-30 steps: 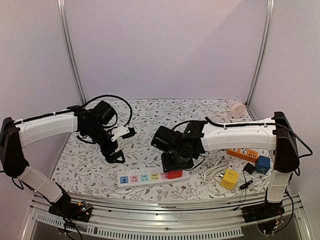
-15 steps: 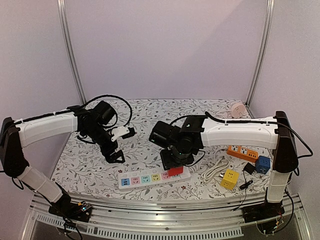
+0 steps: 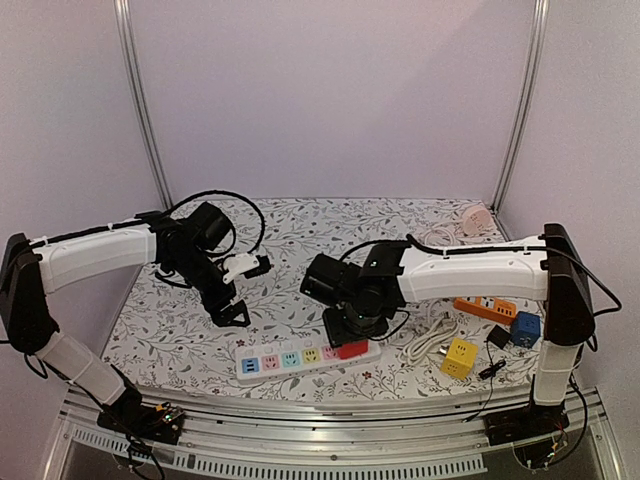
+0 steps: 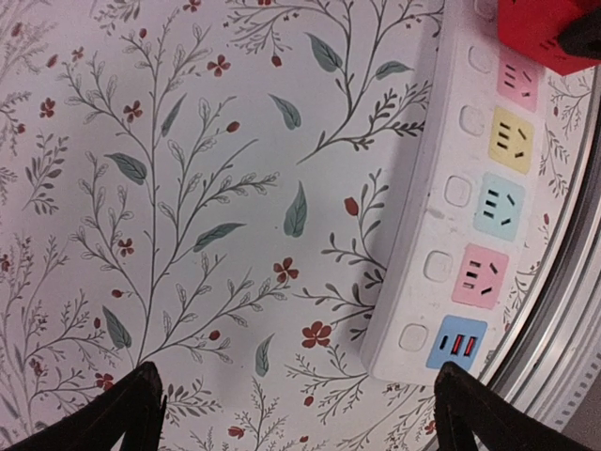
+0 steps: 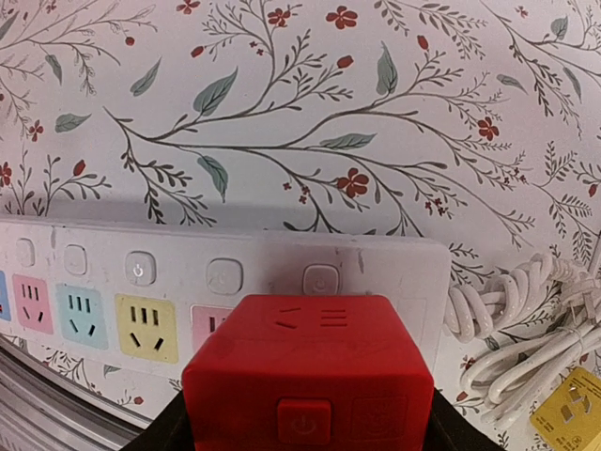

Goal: Insert the plug

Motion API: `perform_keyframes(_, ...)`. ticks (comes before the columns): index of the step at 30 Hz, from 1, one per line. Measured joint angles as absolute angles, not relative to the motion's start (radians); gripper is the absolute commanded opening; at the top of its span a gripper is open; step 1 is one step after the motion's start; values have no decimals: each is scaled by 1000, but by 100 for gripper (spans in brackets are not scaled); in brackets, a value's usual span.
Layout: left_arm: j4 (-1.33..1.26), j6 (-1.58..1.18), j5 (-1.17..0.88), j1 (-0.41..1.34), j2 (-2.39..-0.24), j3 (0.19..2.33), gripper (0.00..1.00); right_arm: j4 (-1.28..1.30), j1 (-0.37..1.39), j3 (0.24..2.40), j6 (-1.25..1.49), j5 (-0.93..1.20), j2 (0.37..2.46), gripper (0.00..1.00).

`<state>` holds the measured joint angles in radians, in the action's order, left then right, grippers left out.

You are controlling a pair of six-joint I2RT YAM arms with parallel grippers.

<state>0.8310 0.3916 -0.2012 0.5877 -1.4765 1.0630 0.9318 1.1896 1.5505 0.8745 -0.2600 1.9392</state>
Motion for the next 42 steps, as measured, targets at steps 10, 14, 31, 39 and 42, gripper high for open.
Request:
perform_keyframes(10,831,392,-198,588,-1477,1063,99,893,1189,1519,883,-255,1937,0)
perform_keyframes(14,831,392,-194,588,-1477,1063,99,867,1189,1485,894,-255,1938,0)
perform_keyframes(31,827,406,-163,566,-1477,1063,99,867,1135,1567,805,-250,2017,0)
perform_keyframes(39,826,411,-143,489,-1475,1063,99,806,944,1803,545,-221,2182,0)
perform_keyframes(42,826,412,-141,473,-1474,1063,99,806,872,1870,454,-195,2225,1)
